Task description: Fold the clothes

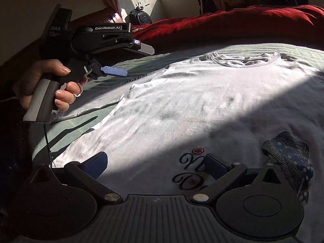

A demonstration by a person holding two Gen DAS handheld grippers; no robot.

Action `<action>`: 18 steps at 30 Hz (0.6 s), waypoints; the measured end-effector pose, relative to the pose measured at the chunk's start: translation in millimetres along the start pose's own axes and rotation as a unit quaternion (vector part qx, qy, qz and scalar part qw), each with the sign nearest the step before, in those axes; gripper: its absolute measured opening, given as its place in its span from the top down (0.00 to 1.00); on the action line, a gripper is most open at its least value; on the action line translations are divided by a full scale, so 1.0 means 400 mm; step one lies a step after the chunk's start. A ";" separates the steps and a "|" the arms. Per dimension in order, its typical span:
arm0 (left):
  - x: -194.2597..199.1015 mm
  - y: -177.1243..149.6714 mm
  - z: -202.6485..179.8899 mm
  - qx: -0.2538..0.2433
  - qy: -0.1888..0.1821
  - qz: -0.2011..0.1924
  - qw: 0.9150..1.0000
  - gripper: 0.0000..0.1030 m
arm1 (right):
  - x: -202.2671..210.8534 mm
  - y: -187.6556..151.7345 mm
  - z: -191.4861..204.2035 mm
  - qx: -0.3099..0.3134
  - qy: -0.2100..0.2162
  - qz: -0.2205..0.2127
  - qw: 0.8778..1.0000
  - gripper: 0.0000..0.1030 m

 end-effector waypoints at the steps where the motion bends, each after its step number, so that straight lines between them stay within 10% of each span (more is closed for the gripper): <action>1: -0.030 0.008 0.009 0.014 0.004 0.005 1.000 0.08 | 0.000 0.003 -0.005 -0.001 -0.001 -0.002 1.000 0.00; 12: -0.249 0.071 0.071 0.079 0.014 0.017 0.997 0.07 | -0.011 0.002 -0.026 -0.003 0.000 -0.013 1.000 0.00; 18: -0.208 0.097 0.036 0.059 0.046 0.004 0.997 0.07 | -0.006 0.006 -0.039 -0.027 0.012 -0.018 0.999 0.00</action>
Point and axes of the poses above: each gripper's, at about its wrist camera, not at the fingertips, and x roughly against the way its jaws point, z to its left, y to its top, the point moved 7 cm from there along -x, roughly the way its jaws point, and after that the axes turned 7 degrees about -z, right-handed, at the moved point
